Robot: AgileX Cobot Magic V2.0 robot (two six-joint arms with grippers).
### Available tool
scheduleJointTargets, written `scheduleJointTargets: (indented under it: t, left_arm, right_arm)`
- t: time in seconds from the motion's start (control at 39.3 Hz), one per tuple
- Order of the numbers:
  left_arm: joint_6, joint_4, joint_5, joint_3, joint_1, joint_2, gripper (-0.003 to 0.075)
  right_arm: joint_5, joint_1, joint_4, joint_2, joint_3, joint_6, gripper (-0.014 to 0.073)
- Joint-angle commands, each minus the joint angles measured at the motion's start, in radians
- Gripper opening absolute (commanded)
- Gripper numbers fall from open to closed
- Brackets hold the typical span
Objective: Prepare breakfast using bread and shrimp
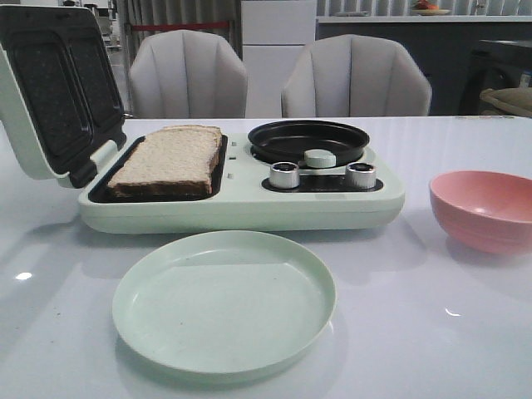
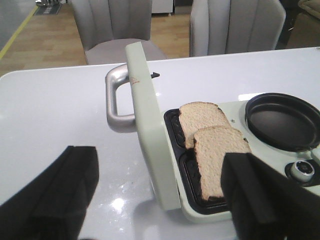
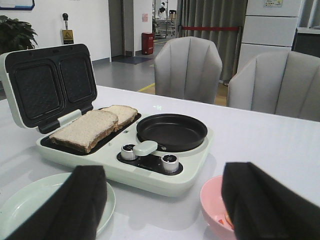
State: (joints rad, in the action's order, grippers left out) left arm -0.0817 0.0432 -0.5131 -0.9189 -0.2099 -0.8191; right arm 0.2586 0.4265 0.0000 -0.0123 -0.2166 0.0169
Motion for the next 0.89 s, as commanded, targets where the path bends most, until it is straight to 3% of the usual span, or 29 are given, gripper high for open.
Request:
scheduleJointTargets:
  t: [0.0,0.2,0.53,0.87]
  left_arm:
    - [-0.019,-0.007,0.081,-0.106,0.001,-0.097,0.0565]
    - [-0.021,-0.012,0.079,-0.252,0.012,-0.286,0.0565]
    - [-0.021,-0.153,0.060,-0.379,0.206,-0.495,0.0565]
    - [-0.011,-0.197,0.029,-0.481,0.259,-0.634,0.0563]
  right_arm:
    - [-0.092,-0.005,0.000,0.011,-0.027,-0.002,0.0582]
    - [-0.092,-0.005,0.000,0.011,-0.027,-0.002,0.0582]
    - [-0.092,-0.005,0.000,0.011,-0.027,-0.002,0.0582]
    - [-0.092,-0.005,0.000,0.011,-0.027,-0.002,0.0582]
